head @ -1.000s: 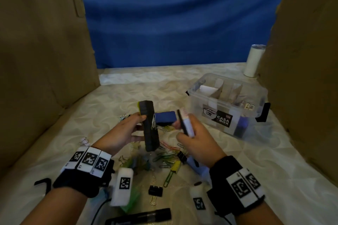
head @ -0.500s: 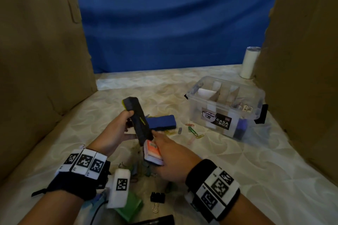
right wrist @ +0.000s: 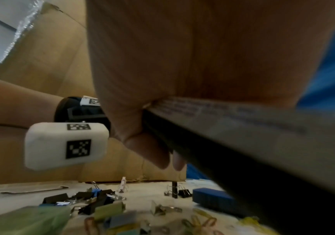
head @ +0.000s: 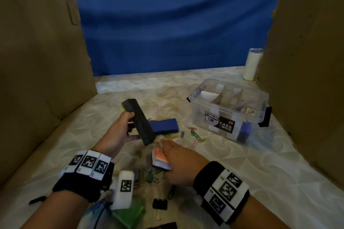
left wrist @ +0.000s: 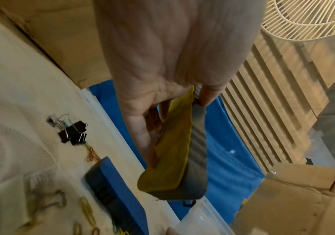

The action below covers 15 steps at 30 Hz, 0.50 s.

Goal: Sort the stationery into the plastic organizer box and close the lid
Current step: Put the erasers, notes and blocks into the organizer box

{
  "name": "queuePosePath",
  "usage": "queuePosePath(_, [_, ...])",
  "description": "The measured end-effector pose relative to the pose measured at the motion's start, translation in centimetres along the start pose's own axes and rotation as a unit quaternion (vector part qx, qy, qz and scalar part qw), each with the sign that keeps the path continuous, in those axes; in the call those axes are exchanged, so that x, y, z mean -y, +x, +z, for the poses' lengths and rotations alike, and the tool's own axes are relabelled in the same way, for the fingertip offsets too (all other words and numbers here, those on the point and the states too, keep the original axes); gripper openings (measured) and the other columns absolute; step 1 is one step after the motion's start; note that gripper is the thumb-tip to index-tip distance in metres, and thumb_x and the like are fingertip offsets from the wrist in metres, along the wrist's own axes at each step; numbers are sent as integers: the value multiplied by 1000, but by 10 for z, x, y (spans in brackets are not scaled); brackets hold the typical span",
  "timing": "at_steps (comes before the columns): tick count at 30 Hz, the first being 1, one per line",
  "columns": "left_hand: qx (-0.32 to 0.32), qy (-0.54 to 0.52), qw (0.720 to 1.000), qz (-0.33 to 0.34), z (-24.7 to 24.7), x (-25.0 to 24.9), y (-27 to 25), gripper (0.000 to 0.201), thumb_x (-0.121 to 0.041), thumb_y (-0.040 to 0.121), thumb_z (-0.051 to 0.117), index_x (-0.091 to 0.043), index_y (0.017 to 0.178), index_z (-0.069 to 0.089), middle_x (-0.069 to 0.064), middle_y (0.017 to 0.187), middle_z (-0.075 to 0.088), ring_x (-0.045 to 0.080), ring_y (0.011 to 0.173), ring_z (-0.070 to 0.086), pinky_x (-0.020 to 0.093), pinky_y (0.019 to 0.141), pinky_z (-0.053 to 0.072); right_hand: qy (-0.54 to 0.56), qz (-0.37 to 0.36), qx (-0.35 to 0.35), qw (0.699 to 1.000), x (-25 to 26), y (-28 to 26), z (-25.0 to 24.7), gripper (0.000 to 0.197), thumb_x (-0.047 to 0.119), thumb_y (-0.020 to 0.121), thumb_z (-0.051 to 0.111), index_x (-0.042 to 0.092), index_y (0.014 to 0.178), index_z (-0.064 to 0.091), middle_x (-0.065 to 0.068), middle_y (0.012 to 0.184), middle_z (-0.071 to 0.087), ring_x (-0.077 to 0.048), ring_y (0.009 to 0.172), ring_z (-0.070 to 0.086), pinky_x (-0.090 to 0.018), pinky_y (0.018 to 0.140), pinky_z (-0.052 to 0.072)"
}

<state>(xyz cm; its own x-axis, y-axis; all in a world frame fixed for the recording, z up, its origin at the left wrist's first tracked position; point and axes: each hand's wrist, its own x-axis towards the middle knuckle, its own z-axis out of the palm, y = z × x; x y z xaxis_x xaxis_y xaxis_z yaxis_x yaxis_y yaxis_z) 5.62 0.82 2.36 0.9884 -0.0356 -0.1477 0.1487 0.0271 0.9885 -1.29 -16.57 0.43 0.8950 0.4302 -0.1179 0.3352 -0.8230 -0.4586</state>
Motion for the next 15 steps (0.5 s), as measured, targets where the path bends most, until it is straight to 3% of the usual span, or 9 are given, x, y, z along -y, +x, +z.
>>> queuePosePath(3, [-1, 20, 1000, -1, -6, -2, -1, 32, -28, 99, 35, -9, 118, 52, 16, 106, 52, 26, 98, 51, 34, 68, 53, 31, 23, -15, 999, -7, 0, -4, 63, 23, 84, 58, 9, 140, 31, -10, 133, 41, -30, 118, 49, -39, 97, 45])
queuePosePath(6, [23, 35, 999, 1, -7, -1, -7, 33, -28, 99, 33, -11, 122, 52, 19, 116, 52, 29, 108, 52, 38, 78, 53, 96, 12, -90, 991, -8, 2, -15, 46, 24, 86, 56, 14, 127, 39, -4, 112, 39, -26, 109, 47, -35, 93, 42])
queuePosePath(8, [40, 51, 998, 10, -7, 2, -12, 32, -31, 99, 35, -15, 121, 53, 20, 125, 53, 31, 117, 51, 45, 94, 48, 204, 47, -130, 969, -12, 3, -23, 38, 23, 82, 58, 21, 114, 36, -3, 105, 43, -23, 95, 51, -36, 81, 45])
queuePosePath(10, [54, 61, 996, 17, -7, 3, -19, 34, -39, 90, 40, -21, 114, 56, 15, 126, 56, 27, 119, 53, 46, 104, 41, 320, 77, -141, 934, -18, 3, -31, 34, 20, 81, 57, 20, 105, 33, -5, 92, 49, -22, 77, 53, -37, 69, 45])
queuePosePath(12, [63, 57, 996, 17, -5, 5, -25, 34, -41, 83, 40, -27, 109, 56, 10, 124, 59, 23, 116, 54, 43, 104, 39, 393, 87, -139, 905, -22, 2, -37, 33, 16, 81, 58, 16, 108, 38, -9, 89, 54, -25, 77, 57, -39, 70, 48])
queuePosePath(15, [67, 38, 997, 10, -2, 8, -29, 26, -37, 89, 41, -28, 110, 54, 11, 125, 54, 26, 116, 52, 45, 101, 40, 445, 70, -137, 882, -21, 4, -42, 27, 8, 80, 59, 22, 104, 56, -6, 90, 61, -23, 82, 61, -34, 72, 50])
